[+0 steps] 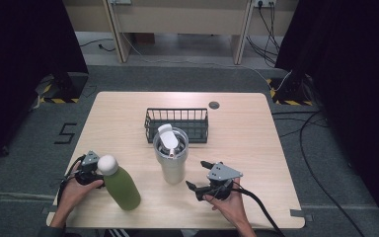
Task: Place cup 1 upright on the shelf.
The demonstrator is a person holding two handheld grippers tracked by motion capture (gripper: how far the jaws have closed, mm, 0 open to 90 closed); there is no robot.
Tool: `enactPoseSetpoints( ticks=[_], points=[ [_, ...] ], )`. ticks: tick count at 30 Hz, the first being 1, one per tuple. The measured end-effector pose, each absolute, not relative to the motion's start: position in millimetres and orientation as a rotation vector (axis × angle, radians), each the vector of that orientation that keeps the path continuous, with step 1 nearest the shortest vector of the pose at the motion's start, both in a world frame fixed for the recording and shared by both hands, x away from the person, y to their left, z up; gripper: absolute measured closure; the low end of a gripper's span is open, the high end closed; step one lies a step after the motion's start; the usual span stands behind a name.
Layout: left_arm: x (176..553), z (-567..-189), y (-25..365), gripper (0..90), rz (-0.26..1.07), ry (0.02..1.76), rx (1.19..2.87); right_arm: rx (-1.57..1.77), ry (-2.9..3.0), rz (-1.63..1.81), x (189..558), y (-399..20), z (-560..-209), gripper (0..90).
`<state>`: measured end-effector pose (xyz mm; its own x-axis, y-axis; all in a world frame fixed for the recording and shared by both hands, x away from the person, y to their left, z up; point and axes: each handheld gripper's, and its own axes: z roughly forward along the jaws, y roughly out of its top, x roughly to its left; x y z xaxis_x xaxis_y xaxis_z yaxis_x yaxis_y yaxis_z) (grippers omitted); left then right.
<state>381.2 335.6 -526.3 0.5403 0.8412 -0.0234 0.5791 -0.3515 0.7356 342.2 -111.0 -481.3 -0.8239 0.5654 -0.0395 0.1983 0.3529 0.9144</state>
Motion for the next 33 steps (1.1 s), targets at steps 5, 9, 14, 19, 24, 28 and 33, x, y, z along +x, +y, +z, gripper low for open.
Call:
enactPoseSetpoints(
  ticks=[5,9,14,19,24,28,33],
  points=[
    [381,-526,336,3.7,0.473,1.144,2.068,0.628,2.267,1.485,343,-100,-480,15.0],
    [381,-526,336,3.6,0.473,1.145,2.068,0.625,2.256,1.492,347,-94,-483,14.9],
    [381,-526,336,3.7,0.473,1.144,2.068,0.626,2.244,1.507,355,-86,-489,14.9],
    [381,-526,336,3.7,0.473,1.145,2.068,0.627,2.236,1.524,361,-79,-493,15.0],
    [381,-526,336,3.7,0.473,1.145,2.068,0.597,2.235,1.54,368,-67,-494,14.0],
    [381,-526,336,3.7,0.473,1.145,2.068,0.602,2.224,1.529,372,-59,-495,13.1],
    [381,-526,336,3.7,0.474,1.144,2.068,0.598,2.22,1.556,376,-56,-497,11.3]
  ],
)
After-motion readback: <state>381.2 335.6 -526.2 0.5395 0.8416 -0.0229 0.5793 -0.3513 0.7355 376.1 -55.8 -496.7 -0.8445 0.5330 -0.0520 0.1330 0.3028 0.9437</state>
